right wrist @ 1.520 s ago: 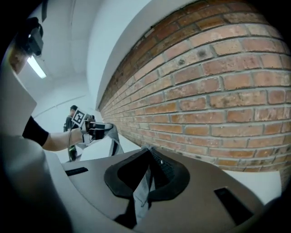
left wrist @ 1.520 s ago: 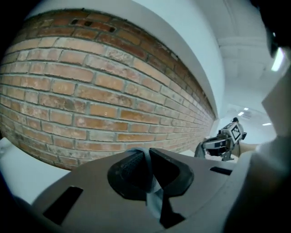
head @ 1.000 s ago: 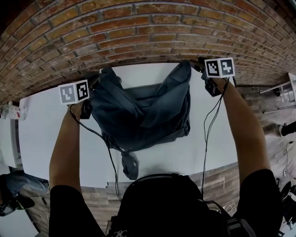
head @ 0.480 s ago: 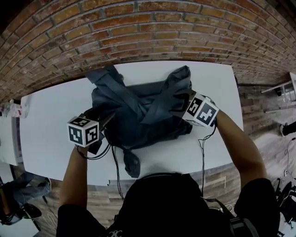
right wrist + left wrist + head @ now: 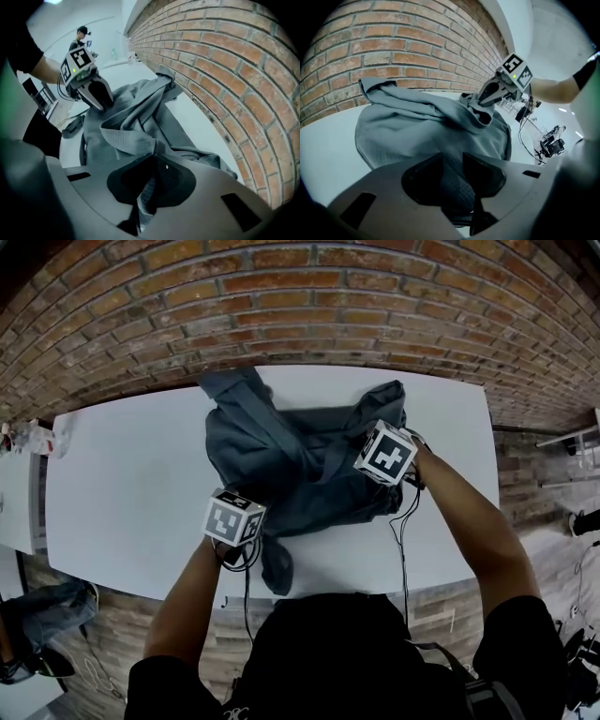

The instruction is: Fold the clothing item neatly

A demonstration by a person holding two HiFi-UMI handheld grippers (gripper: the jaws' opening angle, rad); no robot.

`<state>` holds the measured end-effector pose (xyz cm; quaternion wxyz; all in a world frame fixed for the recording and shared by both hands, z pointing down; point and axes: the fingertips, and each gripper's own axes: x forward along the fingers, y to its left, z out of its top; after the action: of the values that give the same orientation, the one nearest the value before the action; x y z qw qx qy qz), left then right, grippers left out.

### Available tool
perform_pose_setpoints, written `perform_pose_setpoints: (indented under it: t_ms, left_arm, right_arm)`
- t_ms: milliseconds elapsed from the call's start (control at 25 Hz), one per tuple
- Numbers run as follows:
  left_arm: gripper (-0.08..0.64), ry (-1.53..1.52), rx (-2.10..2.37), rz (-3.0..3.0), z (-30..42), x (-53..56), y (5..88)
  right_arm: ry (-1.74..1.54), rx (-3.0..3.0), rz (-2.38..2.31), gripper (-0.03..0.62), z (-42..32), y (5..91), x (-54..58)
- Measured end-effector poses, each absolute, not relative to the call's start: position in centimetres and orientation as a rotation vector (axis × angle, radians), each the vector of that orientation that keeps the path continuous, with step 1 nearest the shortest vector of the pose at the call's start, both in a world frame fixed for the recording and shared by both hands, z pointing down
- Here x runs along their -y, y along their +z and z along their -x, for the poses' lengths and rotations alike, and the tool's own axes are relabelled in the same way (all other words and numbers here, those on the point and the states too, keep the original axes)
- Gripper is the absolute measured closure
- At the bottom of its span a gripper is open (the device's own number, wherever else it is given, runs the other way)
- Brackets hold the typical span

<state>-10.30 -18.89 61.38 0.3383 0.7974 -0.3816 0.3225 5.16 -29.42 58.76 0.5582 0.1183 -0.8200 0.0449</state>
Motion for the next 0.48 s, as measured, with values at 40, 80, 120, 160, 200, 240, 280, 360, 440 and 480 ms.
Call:
perform_pose_setpoints:
  t_ms: [40,80,120,160,200,240,280,360,440,480]
  left_arm:
    - [0.428,0.851,0.989,-2.067,10.4,18.9,61.5]
    - [0.43,0.866,0.98,-2.06,10.6,18.8,61.7]
    - [0.433,0.882,0.972,-2.057,10.7,18.6,61.9]
    - [0.436,0.895,0.966,-2.057,10.8,18.4,62.1]
    - [0.437,0.903,0.963,-2.057,10.9,18.2,62.2]
    - [0.437,0.904,0.961,-2.054,11.0,18.1,62.4]
    - [0.437,0.9,0.961,-2.05,11.1,18.0,62.5]
    - [0.437,0.884,0.96,-2.039,11.1,17.8,62.7]
    - [0.437,0.875,0.958,-2.031,11.2,17.8,62.8]
    - [0.437,0.876,0.956,-2.028,11.2,17.8,62.9]
  right_arm:
    - [0.159,1.964,-0.285,0.571,-5.2,58.4,29.7]
    - [0.223,1.997,-0.301,0.571,-5.3,57.8,30.2]
    - [0.29,2.031,-0.33,0.572,-5.5,57.1,31.1]
    - [0.354,2.065,-0.372,0.571,-5.8,56.2,32.2]
    - [0.412,2.096,-0.425,0.572,-6.4,55.3,33.7]
    - [0.468,2.124,-0.487,0.571,-7.0,54.4,35.4]
    - [0.523,2.148,-0.561,0.572,-7.9,53.5,37.4]
    - [0.646,2.182,-0.77,0.572,-10.3,51.9,42.0]
    - [0.782,2.187,-1.075,0.574,-14.0,50.6,46.9]
    - [0.835,2.175,-1.242,0.572,-16.2,50.0,49.0]
